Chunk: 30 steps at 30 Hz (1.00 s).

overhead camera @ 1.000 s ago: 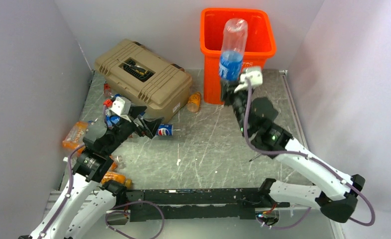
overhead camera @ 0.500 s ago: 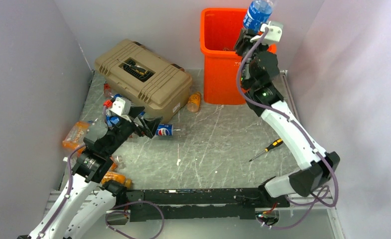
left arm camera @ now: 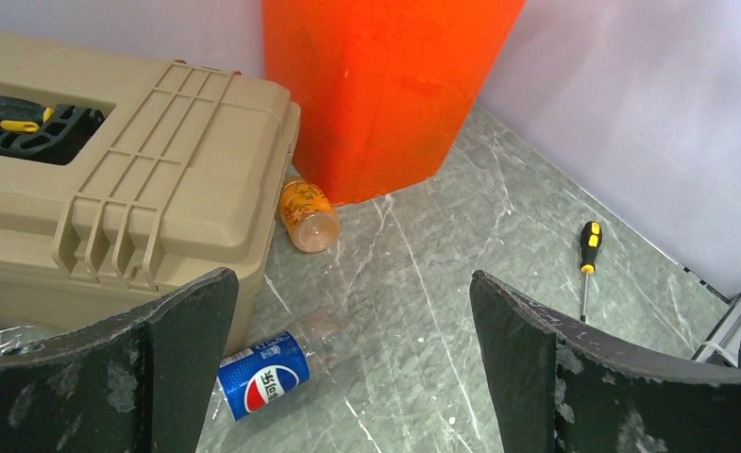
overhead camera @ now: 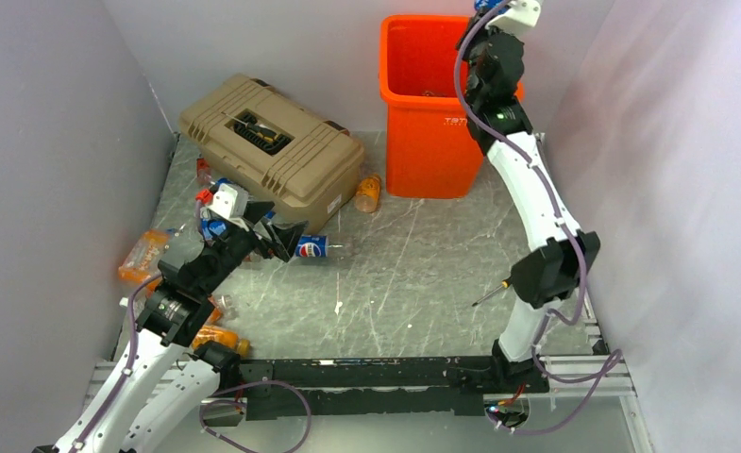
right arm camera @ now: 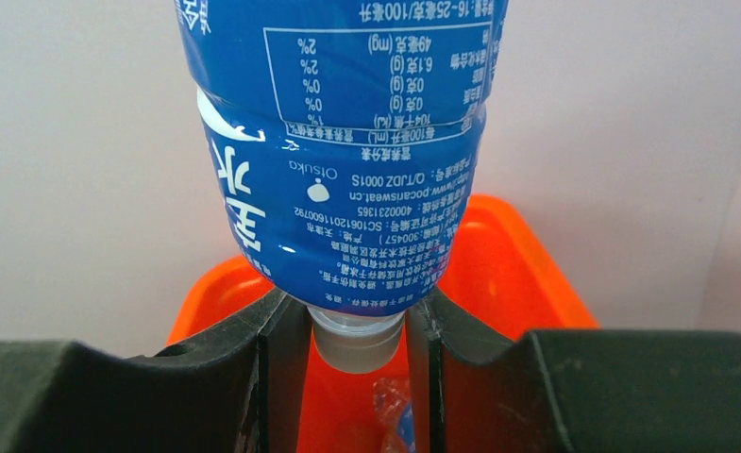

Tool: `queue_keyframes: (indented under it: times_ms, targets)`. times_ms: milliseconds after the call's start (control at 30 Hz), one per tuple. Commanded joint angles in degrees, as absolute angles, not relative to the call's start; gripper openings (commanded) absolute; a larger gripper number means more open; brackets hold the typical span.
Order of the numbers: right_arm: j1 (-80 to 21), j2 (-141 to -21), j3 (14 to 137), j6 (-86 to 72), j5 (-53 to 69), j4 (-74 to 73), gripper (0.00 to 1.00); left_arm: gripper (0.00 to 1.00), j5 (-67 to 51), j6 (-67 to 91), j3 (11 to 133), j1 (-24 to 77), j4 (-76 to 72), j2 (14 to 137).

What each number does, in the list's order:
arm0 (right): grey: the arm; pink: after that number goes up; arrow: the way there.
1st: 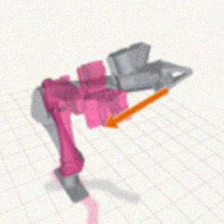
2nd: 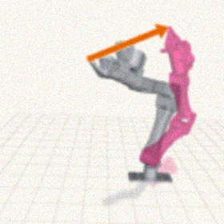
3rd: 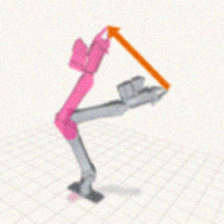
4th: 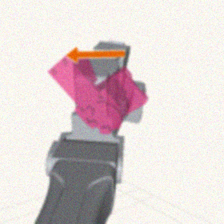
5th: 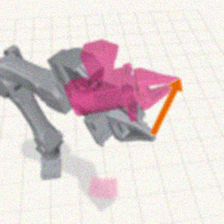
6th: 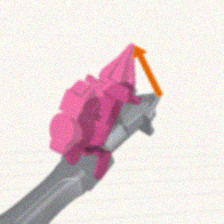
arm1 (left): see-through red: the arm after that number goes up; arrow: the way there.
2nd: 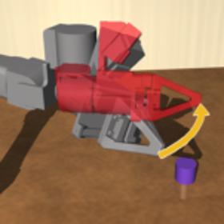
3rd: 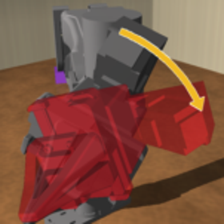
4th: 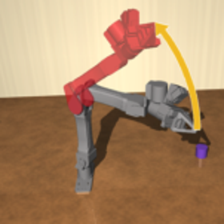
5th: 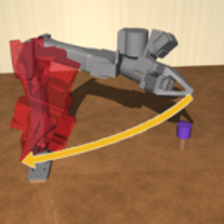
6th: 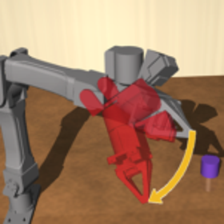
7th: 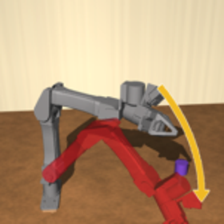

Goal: Put the plastic bottles in the bin
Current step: Place the plastic bottle in the trash bin.

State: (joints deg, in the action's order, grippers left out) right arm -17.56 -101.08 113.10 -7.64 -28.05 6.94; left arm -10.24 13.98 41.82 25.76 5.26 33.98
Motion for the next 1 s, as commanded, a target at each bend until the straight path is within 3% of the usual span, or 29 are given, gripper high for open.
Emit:
queue_keyframes:
  times_ms: [0,133,167,200,567,667,867,967]
  targets:
    - [-17.6,-106.2,121.1,-13.9,-22.6,-1.7,0.03,0.98,-10.7,12.7,44.2,26.0,4.5,34.0]
    - [-17.6,-108.7,123.4,-14.8,-21.9,-4.2,0.67,0.98,-10.9,12.4,44.3,26.2,4.7,33.5]
    - [-17.6,-109.1,124.1,-15.0,-21.9,-4.9,0.89,0.98,-11.3,12.3,44.2,26.2,4.6,33.5]
    - [-17.6,-109.5,124.9,-15.0,-21.9,-5.5,0.98,0.98,-11.5,12.1,44.3,26.3,4.6,33.5]
    - [-21.1,-99.8,121.7,-15.4,-17.1,-2.7,1.0,0.98,-10.0,12.3,44.7,26.5,5.2,34.8]
    - [-27.0,-91.4,110.8,-13.0,-16.2,3.5,1.0,0.98,-7.2,12.3,45.3,26.5,6.4,35.8]
    - [-38.2,-73.3,76.9,-11.0,-8.2,21.5,0.99,0.96,3.0,12.7,46.1,26.5,9.6,37.8]
    - [-41.4,-68.1,66.0,-11.8,-5.5,21.1,0.98,0.96,7.4,12.9,45.9,26.8,10.3,38.0]
